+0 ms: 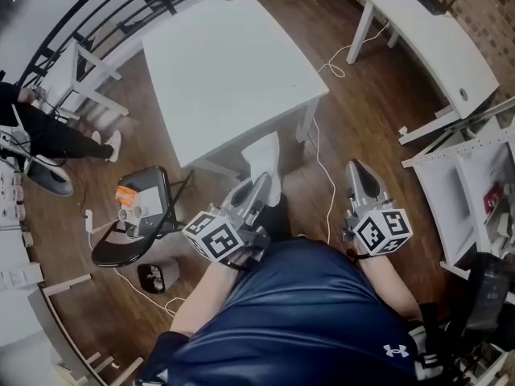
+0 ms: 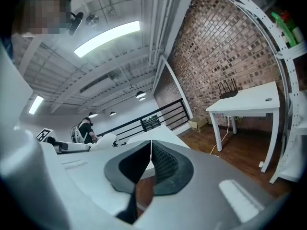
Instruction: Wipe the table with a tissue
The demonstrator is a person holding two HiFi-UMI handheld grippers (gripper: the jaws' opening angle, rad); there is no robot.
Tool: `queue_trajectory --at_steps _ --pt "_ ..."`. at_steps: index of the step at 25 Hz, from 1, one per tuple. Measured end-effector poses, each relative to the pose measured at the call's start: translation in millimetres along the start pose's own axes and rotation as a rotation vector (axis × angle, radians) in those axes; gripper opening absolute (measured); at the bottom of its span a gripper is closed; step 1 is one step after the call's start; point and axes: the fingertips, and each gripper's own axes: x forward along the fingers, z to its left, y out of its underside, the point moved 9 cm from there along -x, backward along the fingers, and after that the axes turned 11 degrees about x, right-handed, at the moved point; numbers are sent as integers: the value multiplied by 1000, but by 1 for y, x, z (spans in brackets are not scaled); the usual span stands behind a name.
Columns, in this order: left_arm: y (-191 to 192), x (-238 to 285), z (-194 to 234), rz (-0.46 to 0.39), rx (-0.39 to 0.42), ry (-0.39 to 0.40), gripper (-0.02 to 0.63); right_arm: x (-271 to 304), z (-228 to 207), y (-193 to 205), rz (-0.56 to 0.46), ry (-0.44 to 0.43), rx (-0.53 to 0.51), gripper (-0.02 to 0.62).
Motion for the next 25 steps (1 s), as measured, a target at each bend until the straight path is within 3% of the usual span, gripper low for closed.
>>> queue_trajectory --at_steps 10,13,18,22,25 --pt "-53 103 126 168 89 30 6 124 -11 -40 55 167 -49 14" --pt "-65 123 155 220 73 34 6 161 -10 -42 84 195 -47 14" --pt "-76 146 193 238 4 52 6 202 -10 -45 104 229 -62 14" --pt "-75 154 217 262 24 13 6 216 -17 -46 124 250 -61 14" --pt "-70 154 233 319 98 -55 6 223 -22 -44 133 248 -46 14"
